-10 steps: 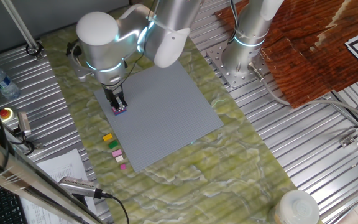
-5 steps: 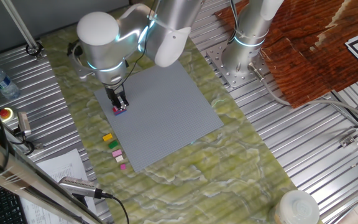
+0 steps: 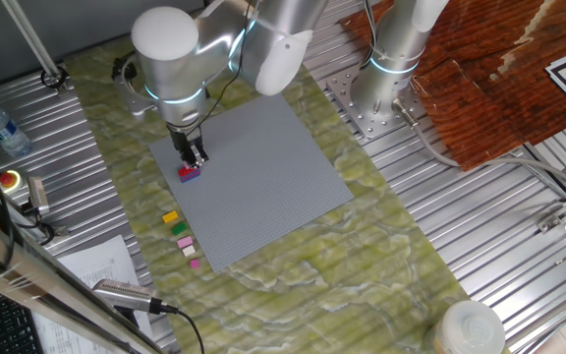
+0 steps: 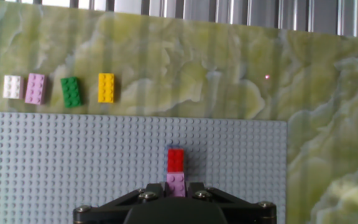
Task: Stack small Lego blocks one on top of the other
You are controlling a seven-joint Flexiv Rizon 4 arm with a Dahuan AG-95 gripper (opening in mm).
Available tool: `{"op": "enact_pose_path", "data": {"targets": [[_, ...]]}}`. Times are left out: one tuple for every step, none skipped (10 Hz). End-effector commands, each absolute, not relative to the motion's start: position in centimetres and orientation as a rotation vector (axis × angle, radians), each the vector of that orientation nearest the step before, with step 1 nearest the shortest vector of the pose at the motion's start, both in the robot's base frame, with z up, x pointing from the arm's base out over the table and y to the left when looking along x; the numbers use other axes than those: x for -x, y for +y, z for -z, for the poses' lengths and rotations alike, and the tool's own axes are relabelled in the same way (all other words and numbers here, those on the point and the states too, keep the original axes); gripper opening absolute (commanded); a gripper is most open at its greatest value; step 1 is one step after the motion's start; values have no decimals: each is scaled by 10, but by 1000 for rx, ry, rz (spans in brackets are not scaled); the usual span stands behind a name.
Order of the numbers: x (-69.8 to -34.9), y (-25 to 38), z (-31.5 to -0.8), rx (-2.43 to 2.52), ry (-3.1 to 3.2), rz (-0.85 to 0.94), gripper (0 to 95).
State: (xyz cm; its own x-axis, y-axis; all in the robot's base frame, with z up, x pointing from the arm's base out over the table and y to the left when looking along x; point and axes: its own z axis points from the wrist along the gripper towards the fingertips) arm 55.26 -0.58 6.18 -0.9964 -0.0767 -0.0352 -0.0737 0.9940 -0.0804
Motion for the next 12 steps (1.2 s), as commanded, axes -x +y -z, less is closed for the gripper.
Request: {"op": "enact_pose_path", "data": {"targets": [[-555, -7, -59, 109, 3083, 126, 0], [-555, -7, -59, 109, 3082, 127, 0], [-556, -8, -58, 109, 3082, 128, 0], [-556, -8, -57, 107, 3085, 127, 0], [-556, -8, -57, 102, 3085, 124, 0], [-556, -8, -57, 102, 3084, 122, 0], [-554, -9, -56, 100, 3082, 117, 0], [-554, -9, -55, 95, 3081, 109, 0], [-553, -9, -55, 94, 3080, 107, 0], [-554, -8, -54, 91, 3079, 104, 0], [-554, -6, -53, 82, 3076, 100, 0], [-554, -5, -53, 79, 3075, 100, 0]]}}
